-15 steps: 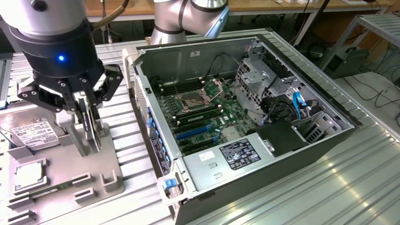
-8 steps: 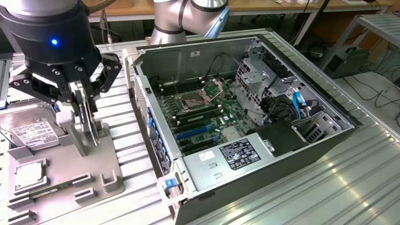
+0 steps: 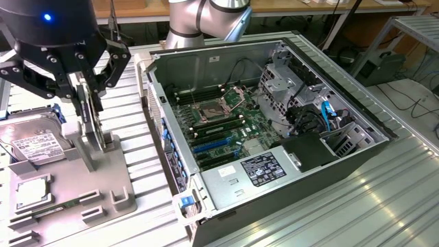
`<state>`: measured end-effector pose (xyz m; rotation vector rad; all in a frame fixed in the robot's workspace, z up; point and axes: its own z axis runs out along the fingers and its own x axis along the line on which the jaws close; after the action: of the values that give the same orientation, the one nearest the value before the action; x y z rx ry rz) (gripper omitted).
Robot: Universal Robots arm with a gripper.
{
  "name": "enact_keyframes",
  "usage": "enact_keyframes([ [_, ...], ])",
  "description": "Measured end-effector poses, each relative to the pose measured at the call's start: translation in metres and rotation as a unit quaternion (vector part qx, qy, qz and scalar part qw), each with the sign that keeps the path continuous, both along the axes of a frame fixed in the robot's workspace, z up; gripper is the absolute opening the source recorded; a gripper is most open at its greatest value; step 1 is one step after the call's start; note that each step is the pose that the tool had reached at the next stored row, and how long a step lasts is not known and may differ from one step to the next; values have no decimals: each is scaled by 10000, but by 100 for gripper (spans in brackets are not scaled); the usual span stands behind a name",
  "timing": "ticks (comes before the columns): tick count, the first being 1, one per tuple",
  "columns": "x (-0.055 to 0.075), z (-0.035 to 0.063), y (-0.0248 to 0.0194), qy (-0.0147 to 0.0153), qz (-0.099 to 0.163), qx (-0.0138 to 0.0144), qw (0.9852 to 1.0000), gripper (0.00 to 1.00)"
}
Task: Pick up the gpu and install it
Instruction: 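Pick up the gpu and move the gpu toward the slot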
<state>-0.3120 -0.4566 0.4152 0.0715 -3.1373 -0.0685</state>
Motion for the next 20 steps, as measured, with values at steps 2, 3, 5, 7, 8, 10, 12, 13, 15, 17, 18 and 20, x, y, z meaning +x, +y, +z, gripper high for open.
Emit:
enact_keyframes([
  [2, 0, 66, 0, 0, 0, 0, 10000, 28],
  [3, 0, 94, 0, 0, 0, 0, 10000, 28],
  [5, -1, 112, -1, -4, 1, 1, 10000, 28],
  [7, 0, 113, -1, -9, 1, 1, 10000, 28],
  [8, 2, 113, 0, -10, 0, 1, 10000, 28],
  [10, 99, 111, 2, -15, 0, 0, 10000, 28],
  [12, 164, 111, 3, -18, 0, 0, 10000, 28],
  [13, 191, 110, 3, -20, 0, 0, 10000, 28],
  [15, 240, 109, 3, -24, 0, 0, 10000, 28],
  [17, 285, 108, 3, -30, 0, 0, 10000, 28],
  [18, 310, 108, 3, -34, 0, 0, 10000, 28],
  [20, 351, 107, 3, -41, 0, 0, 10000, 28],
])
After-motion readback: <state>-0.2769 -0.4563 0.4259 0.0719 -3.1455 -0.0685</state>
